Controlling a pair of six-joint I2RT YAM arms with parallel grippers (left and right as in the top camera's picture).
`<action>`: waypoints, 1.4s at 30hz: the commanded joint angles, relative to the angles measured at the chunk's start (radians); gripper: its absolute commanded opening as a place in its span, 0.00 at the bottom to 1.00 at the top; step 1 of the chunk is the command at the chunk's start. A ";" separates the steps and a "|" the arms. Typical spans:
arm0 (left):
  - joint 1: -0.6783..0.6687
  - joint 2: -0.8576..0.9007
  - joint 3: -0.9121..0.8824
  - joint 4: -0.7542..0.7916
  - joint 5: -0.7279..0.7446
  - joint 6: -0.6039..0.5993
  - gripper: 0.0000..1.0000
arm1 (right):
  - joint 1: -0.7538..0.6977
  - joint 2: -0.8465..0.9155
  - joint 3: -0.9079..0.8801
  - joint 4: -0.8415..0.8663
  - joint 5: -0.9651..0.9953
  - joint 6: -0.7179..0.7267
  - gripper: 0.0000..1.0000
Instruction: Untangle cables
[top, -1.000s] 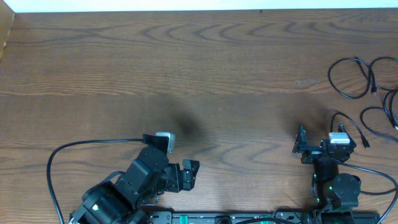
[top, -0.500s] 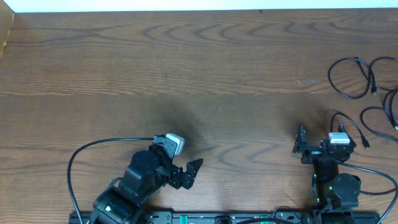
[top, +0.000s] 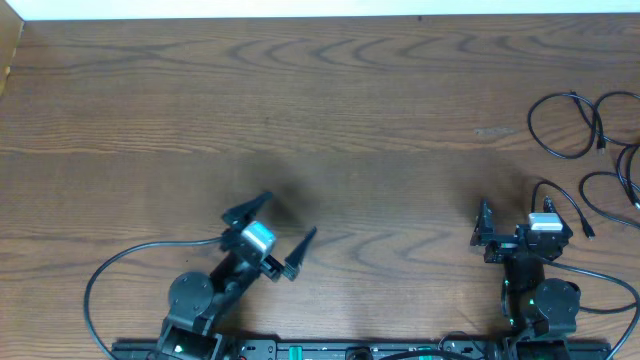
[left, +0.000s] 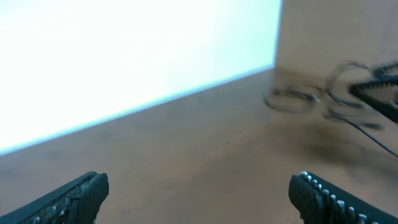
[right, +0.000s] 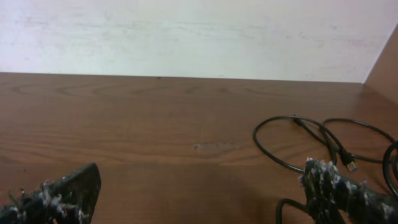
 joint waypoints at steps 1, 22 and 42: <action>0.054 -0.049 -0.045 0.094 0.019 0.036 0.96 | 0.003 -0.009 -0.002 -0.004 -0.003 -0.012 0.99; 0.229 -0.232 -0.072 -0.076 -0.379 0.038 0.97 | 0.003 -0.009 -0.002 -0.004 -0.003 -0.012 0.99; 0.230 -0.232 -0.072 -0.345 -0.449 0.016 0.96 | 0.003 -0.009 -0.002 -0.005 -0.003 -0.012 0.99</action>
